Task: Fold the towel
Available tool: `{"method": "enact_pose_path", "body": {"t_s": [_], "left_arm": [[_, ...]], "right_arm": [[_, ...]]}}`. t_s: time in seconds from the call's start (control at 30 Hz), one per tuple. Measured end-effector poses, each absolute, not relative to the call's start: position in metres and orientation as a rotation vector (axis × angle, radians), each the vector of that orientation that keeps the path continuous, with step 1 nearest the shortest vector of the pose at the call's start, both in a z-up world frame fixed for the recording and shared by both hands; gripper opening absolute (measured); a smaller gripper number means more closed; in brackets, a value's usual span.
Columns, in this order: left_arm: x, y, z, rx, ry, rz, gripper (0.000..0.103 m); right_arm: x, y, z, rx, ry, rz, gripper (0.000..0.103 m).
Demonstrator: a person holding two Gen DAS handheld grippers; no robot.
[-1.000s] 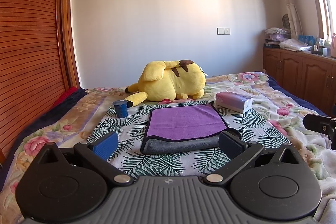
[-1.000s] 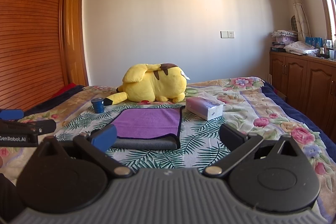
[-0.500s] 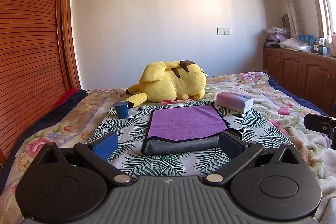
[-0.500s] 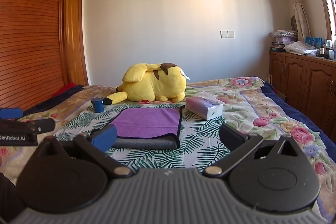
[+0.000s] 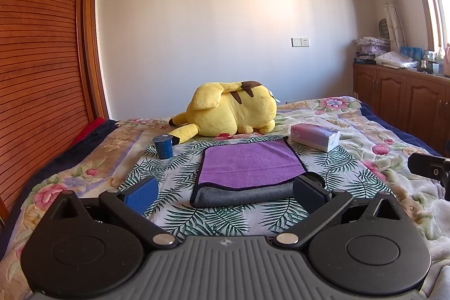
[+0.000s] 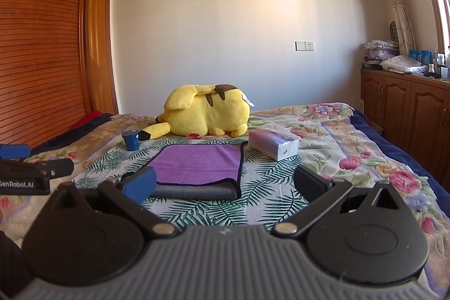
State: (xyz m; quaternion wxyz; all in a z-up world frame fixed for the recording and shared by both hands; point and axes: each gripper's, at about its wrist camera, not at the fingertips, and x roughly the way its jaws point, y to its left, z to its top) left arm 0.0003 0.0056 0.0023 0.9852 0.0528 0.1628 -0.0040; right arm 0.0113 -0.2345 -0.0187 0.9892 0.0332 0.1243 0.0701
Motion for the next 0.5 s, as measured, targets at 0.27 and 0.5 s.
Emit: {"method": "enact_pose_path", "body": {"t_s": [0.27, 0.5], "left_arm": [[0.0001, 0.0053, 0.0018, 0.106, 0.327, -0.008, 0.087], [0.0004, 0.0066, 0.0016, 0.106, 0.328, -0.008, 0.087]], "right_arm": [[0.011, -0.2342, -0.0187, 0.066, 0.249, 0.141, 0.103], [0.0118, -0.2339, -0.0184, 0.064, 0.249, 0.14, 0.103]]}}
